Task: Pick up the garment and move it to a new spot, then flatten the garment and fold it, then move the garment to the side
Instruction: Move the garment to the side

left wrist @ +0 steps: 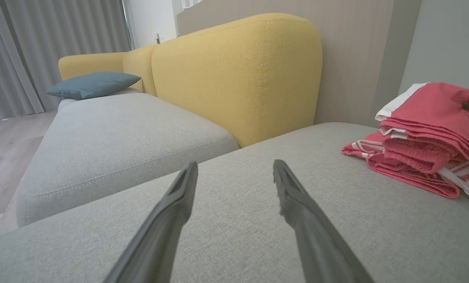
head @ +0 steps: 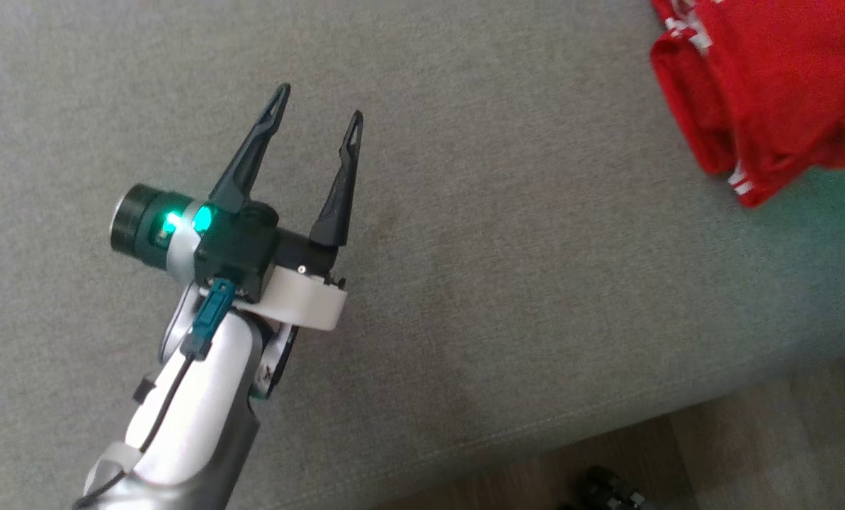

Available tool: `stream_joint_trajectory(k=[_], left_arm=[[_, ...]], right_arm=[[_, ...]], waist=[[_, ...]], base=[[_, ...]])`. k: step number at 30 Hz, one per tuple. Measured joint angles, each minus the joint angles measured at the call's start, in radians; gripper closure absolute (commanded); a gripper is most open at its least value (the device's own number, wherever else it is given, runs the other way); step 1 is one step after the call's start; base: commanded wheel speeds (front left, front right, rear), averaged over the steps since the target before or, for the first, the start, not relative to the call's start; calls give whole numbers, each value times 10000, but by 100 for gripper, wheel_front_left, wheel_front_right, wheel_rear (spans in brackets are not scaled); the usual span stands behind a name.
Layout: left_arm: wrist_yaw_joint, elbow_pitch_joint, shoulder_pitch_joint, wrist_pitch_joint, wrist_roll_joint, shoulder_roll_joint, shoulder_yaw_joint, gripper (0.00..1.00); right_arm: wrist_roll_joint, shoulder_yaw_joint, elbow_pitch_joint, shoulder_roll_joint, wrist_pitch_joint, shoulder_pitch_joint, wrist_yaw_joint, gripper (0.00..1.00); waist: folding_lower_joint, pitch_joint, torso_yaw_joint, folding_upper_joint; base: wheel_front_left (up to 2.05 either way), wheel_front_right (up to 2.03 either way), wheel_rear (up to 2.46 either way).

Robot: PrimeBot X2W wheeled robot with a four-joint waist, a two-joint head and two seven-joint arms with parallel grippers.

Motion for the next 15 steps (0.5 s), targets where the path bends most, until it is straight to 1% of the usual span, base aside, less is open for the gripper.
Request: stream_joint_trajectory(k=[4, 7, 12, 14, 15], left_arm=[[-52, -90, -302, 79, 165, 2, -117, 0], [-201, -249, -646, 88, 265, 2, -334, 0], [-374, -395, -1127, 109, 418, 36, -460, 0], [-378, -395, -1219, 165, 420, 56, -568, 0], [-378, -395, -1233, 165, 420, 56, -583, 0]], right_arm=[[-58, -479, 523, -48, -297, -540, 0, 100], [6, -650, 775, -92, -491, -816, 0, 100], [65, -1133, 1319, -13, -901, -1162, 0, 100], [31, -1258, 1517, 8, -1085, -1211, 0, 100], [31, -1337, 1609, 48, -1158, -1213, 0, 88]], waist=[[0, 421, 66, 0], [1, 791, 138, 0], [2, 1350, 196, 0], [1, 1486, 182, 0], [2, 1532, 162, 0]], base=[[0, 0, 0], [0, 0, 0], [0, 0, 0], [0, 0, 0], [0, 0, 0]])
